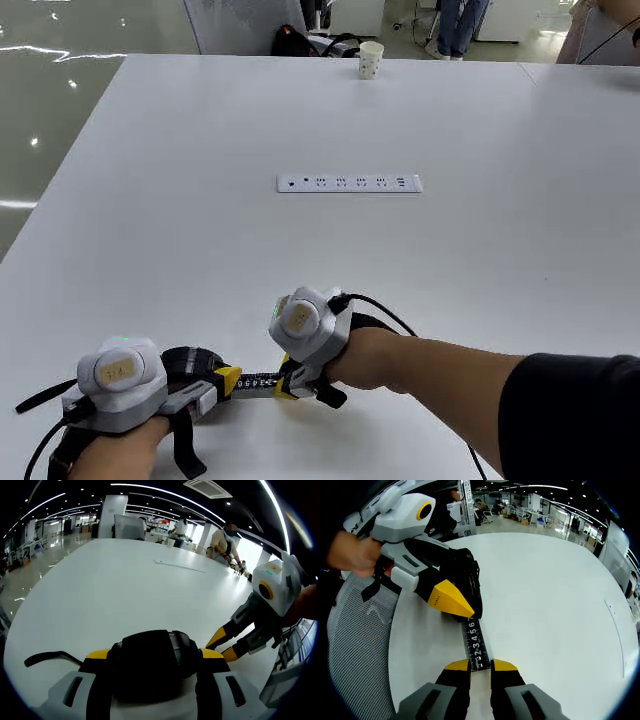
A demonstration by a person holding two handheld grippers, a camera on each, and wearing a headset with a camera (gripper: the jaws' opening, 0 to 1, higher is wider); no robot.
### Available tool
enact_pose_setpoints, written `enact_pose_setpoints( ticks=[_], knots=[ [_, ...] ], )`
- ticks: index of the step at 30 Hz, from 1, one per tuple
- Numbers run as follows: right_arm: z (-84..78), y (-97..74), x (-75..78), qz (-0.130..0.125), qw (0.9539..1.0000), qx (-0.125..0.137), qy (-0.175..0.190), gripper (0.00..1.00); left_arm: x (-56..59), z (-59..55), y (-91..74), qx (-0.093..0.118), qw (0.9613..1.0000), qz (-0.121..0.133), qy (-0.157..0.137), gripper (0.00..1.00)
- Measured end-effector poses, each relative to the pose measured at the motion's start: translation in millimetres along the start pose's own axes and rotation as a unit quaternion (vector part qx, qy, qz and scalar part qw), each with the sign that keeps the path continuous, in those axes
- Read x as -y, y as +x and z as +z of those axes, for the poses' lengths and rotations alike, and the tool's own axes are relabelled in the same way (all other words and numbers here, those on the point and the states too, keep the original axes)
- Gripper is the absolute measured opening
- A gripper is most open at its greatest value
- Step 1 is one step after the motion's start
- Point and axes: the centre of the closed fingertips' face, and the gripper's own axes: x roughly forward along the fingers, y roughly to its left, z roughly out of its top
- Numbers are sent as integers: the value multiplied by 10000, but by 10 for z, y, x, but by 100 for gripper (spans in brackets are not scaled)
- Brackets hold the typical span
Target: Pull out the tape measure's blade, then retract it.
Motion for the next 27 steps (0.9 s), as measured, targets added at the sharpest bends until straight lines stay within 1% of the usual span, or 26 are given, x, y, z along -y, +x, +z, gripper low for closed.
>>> enact_pose_setpoints(
  ticks=[8, 11, 14, 18, 23, 27],
  knots=[
    [33, 14, -7, 5, 10000, 30, 30, 11, 7, 6, -6, 4, 10000, -3, -4, 63],
    [43, 23, -10, 12, 9999, 57, 97, 11, 8, 3, -5, 4, 10000, -6, -4, 63],
    [59, 31, -24, 93, 9997, 78, 195, 11, 9, 4, -3, 3, 10000, -17, 3, 63],
    [69, 43, -33, 106, 9999, 74, 4, 11, 10, 5, 1, 3, 10000, -15, -4, 63],
    [83, 44, -36, 87, 9999, 81, -32, 11, 16, 6, -5, 6, 10000, -15, -10, 63],
    [92, 48, -42, 81, 9998, 126, -163, 11, 18, 7, -10, 5, 10000, -14, -10, 63]
  ],
)
